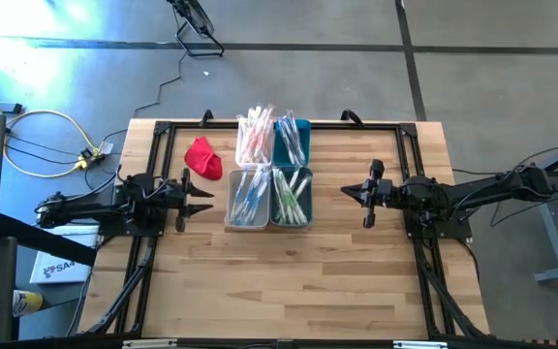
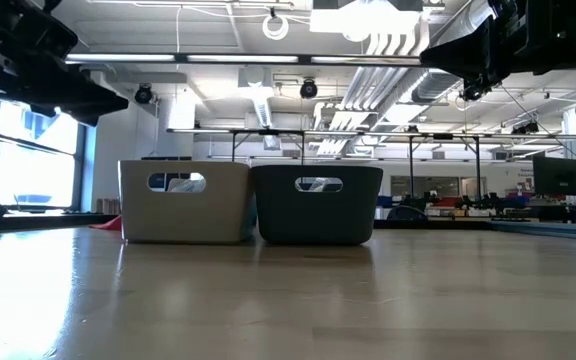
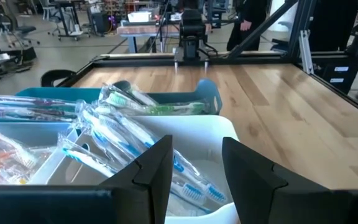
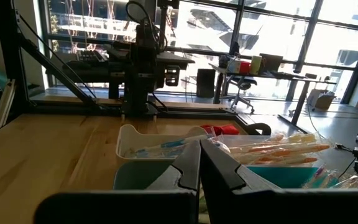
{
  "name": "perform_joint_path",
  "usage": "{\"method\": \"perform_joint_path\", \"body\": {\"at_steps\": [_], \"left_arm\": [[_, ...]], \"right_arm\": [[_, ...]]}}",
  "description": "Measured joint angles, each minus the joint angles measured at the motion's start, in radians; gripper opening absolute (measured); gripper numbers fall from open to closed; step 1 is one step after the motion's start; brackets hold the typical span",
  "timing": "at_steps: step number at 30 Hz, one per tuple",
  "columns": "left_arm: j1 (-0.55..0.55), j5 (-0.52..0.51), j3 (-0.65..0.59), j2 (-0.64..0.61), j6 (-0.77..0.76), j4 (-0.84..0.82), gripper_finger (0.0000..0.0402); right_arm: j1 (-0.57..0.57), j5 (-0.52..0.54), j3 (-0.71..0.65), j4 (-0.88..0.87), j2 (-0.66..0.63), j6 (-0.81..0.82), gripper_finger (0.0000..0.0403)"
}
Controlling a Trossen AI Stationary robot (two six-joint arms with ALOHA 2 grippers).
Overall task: Pick & Place Toothbrushes
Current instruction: Return to Home Position
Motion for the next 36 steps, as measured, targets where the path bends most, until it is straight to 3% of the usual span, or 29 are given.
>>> {"method": "perform_joint_path", "body": {"at_steps": [6, 12, 20, 24, 36], "left_arm": [[0.0, -0.002, -0.002, 0.0, -0.005, 0.012, 0.0136], [0.0, -0.011, -0.055, 0.004, 0.008, 0.147, 0.0136], [0.0, -0.013, -0.061, 0.009, -0.017, 0.161, 0.0136], [0.0, -0.005, -0.086, 0.009, -0.027, 0.255, 0.0136], [0.0, -0.03, -0.087, 0.021, -0.006, 0.206, 0.0136]], "right_arm": [[0.0, 0.0, 0.0, 0.0, 0.0, 0.0, 0.0002], [0.0, 0.0, 0.0, 0.0, 0.0, 0.0, 0.0002], [0.0, 0.0, 0.0, 0.0, 0.0, 0.0, 0.0002], [0.0, 0.0, 0.0, 0.0, 0.0, 0.0, 0.0002], [0.0, 0.0, 0.0, 0.0, 0.0, 0.009, 0.0003]]}}
